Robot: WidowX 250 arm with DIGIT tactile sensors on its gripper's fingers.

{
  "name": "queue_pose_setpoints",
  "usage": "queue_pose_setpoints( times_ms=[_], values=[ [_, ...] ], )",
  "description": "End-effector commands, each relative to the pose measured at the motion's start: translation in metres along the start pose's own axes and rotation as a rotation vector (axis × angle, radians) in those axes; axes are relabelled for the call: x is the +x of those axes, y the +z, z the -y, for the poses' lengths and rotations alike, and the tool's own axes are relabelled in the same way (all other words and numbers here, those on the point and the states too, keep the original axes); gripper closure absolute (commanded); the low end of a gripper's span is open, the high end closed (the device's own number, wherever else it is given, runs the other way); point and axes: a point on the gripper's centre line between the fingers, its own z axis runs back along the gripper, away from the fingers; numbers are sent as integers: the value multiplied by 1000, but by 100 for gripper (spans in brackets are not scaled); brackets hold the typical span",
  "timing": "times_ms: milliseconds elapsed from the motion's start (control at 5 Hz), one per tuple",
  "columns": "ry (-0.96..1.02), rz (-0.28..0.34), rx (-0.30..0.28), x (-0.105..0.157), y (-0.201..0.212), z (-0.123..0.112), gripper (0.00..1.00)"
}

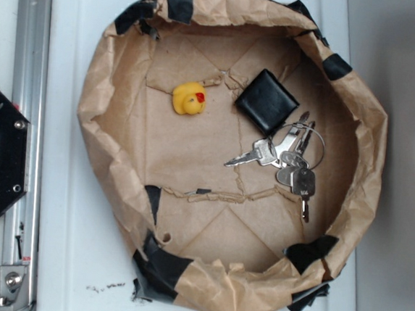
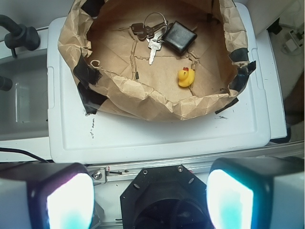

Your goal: Grab the yellow duck.

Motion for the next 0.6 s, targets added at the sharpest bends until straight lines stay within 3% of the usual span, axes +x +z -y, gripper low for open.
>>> queue_pose_setpoints(
  times_ms=[0,200,400],
  values=[
    [0,0,0,0,0,0,0],
    [-79,60,51,38,-9,-24,0],
    [-73,18,11,70,-32,-40,0]
  ],
)
